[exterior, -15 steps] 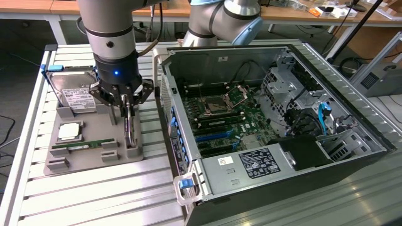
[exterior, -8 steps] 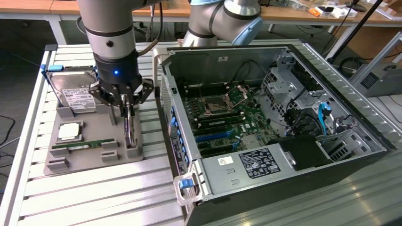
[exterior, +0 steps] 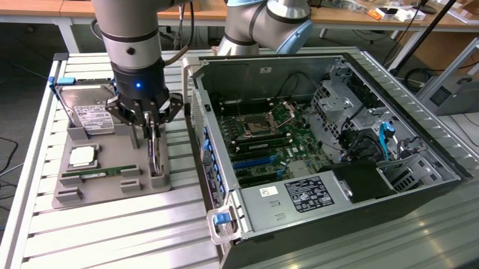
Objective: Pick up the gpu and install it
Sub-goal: 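Pick up the gpu and move the gpu toward the slot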
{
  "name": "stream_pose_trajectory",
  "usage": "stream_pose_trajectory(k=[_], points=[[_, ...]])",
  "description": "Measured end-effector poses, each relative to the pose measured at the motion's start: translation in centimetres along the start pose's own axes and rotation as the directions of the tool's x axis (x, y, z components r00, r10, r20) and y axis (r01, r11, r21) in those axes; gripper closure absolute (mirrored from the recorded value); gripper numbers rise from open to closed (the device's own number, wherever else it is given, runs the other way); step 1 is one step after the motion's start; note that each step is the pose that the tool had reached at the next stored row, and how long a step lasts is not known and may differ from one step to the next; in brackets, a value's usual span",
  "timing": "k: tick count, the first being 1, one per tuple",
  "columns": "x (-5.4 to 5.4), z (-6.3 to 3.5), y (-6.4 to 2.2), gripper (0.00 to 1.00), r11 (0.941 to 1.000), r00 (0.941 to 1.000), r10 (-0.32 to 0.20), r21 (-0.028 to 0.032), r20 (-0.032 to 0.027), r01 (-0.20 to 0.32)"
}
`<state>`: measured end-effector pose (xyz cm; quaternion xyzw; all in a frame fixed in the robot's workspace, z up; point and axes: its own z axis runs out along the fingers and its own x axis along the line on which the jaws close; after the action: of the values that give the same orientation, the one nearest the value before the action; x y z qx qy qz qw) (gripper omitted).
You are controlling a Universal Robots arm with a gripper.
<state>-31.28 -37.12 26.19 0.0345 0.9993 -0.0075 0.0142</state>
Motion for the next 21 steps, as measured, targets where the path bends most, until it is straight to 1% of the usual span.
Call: stream_pose_trajectory(k=[8, 10, 14, 16, 21], points=[[-0.01, -0.24, 0.00, 0.73, 1.0000, 1.0000, 0.000, 0.0000, 0.0000, 0.000], [-0.01, -0.54, -0.01, 0.73, 1.0000, 1.0000, 0.000, 0.0000, 0.0000, 0.000], [-0.02, -0.61, -0.01, 0.73, 1.0000, 1.0000, 0.000, 0.0000, 0.0000, 0.000], [-0.02, -0.87, -0.01, 0.73, 1.0000, 1.0000, 0.000, 0.0000, 0.0000, 0.000], [-0.03, -0.95, -0.01, 0.73, 1.0000, 1.0000, 0.000, -0.0001, 0.0001, 0.000]])
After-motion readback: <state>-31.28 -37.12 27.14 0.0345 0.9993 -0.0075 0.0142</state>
